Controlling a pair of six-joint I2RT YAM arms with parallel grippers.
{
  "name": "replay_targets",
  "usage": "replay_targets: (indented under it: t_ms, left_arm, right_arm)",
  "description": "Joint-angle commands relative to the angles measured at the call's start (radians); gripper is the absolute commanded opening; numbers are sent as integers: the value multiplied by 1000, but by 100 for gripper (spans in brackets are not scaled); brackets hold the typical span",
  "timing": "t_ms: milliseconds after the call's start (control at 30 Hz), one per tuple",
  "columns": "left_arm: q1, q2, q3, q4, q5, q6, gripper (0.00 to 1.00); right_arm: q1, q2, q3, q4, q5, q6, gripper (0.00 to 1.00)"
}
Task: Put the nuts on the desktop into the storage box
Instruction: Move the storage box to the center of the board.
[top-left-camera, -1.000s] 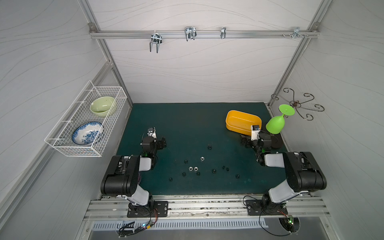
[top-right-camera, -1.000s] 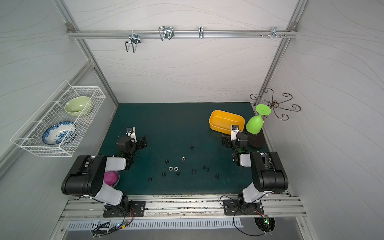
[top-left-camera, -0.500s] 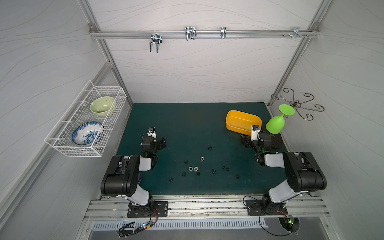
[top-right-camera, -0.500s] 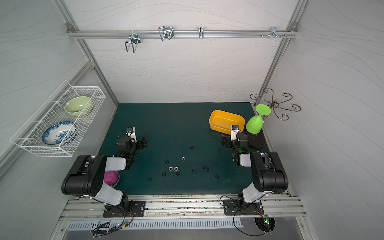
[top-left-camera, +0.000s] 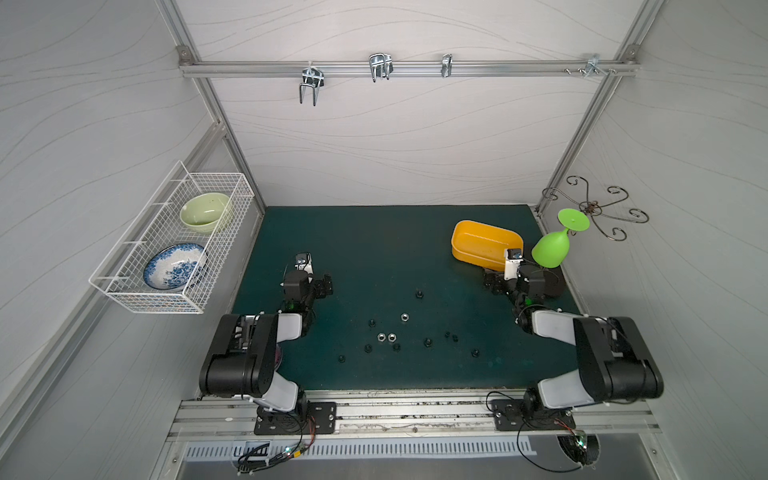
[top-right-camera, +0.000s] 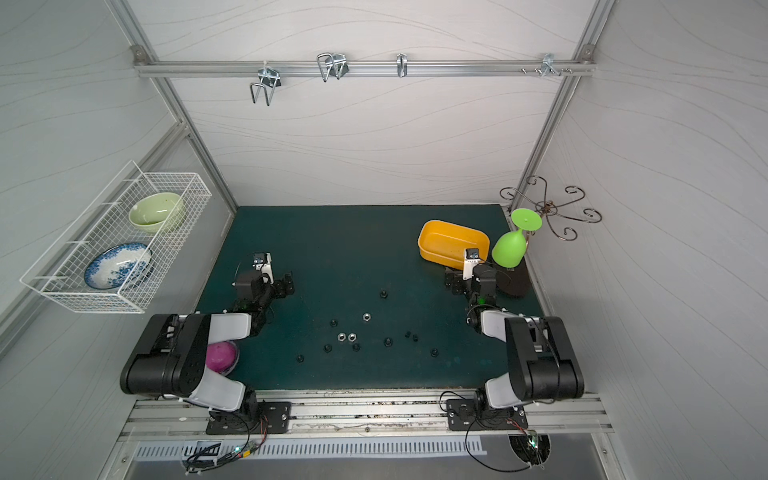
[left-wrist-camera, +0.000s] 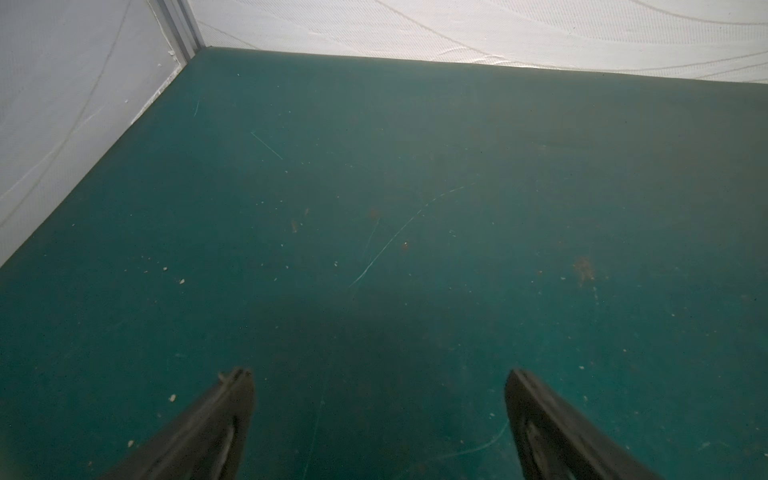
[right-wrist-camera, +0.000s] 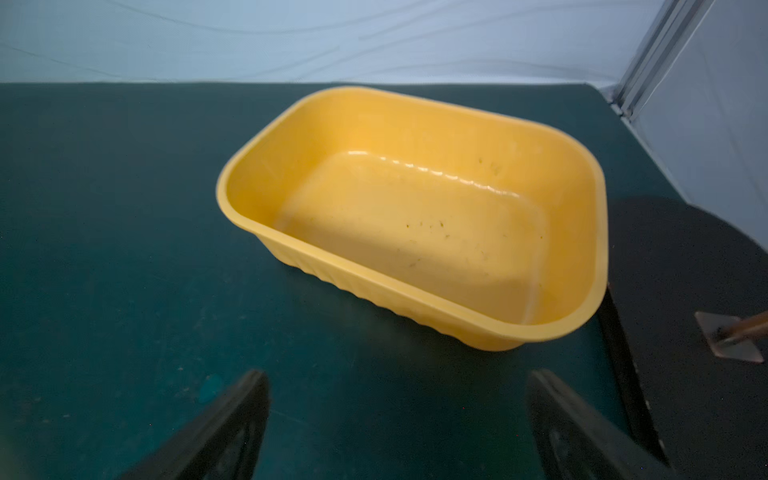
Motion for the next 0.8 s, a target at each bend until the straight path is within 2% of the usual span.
replay_targets:
  t_ms: [0, 167, 300, 367, 433, 533, 767]
  left_arm:
    - [3, -68, 92, -151, 66, 2, 99]
    - [3, -124, 193, -376, 161, 24, 99]
    - [3, -124, 370, -687, 221, 45, 99]
    - [0, -117, 463, -831, 300, 76, 99]
    - [1, -116, 539, -950, 413, 121, 98]
    - [-1, -127, 618, -1069, 522, 155, 99]
    - [-2, -134, 731, -1261, 596, 207, 99]
  right_arm:
    - [23, -122, 83, -196, 16, 24, 99]
    - [96, -226, 216, -423, 57, -11, 99]
    - [97, -273, 307, -539, -16, 59, 99]
    - [95, -276, 362, -609, -64, 118, 99]
    - [87, -261, 414, -661, -142, 167, 99]
    - [92, -221, 493, -759, -240, 154, 99]
    - [128, -98, 601, -861, -223, 160, 99]
